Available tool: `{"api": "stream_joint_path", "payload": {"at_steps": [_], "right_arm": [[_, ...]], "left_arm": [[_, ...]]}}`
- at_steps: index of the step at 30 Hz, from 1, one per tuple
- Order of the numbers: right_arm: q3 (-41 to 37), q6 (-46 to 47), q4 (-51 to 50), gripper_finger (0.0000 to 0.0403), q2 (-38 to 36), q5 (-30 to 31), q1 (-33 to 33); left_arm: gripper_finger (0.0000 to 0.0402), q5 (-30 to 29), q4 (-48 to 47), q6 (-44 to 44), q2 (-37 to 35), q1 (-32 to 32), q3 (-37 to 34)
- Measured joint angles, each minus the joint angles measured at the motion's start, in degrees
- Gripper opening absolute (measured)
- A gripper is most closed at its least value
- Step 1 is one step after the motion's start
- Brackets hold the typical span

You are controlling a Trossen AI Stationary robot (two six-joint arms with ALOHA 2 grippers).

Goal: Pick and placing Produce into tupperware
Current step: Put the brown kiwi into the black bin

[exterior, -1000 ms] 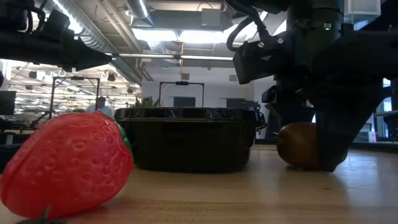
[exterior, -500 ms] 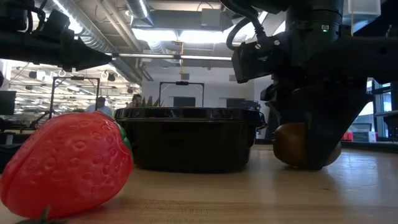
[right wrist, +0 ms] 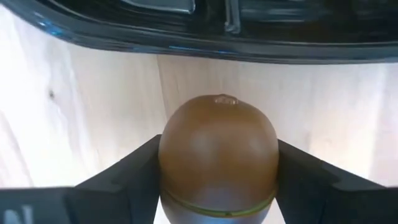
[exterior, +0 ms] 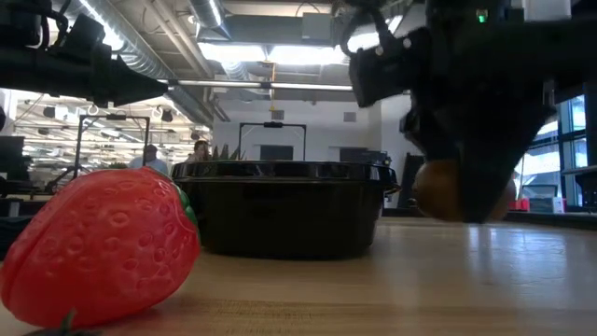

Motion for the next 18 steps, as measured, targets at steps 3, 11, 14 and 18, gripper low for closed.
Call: {"api": "stream_joint_path", "payload": {"at_steps": [3, 11, 14, 18], "right_arm": [[4.0, -0.4, -5.6, 0.0246, 0.0, 1.0, -0.2], [12.0, -9.0, -5.9, 0.025, 0.0, 9.4, -4.2], [12.0, -13.8, 0.5, 0.025, 0.0, 9.8, -6.8], [9.6, -19.6, 10.4, 0.0252, -0.1, 9.9, -10.1]], "left_arm": [[0.0171, 0.0, 0.0, 0.0, 0.0, 0.0, 0.0], [0.0171, 0.0, 0.0, 0.0, 0.0, 0.0, 0.0], [0.0171, 0.0, 0.0, 0.0, 0.0, 0.0, 0.0], [0.0171, 0.0, 0.0, 0.0, 0.0, 0.0, 0.0]]}}
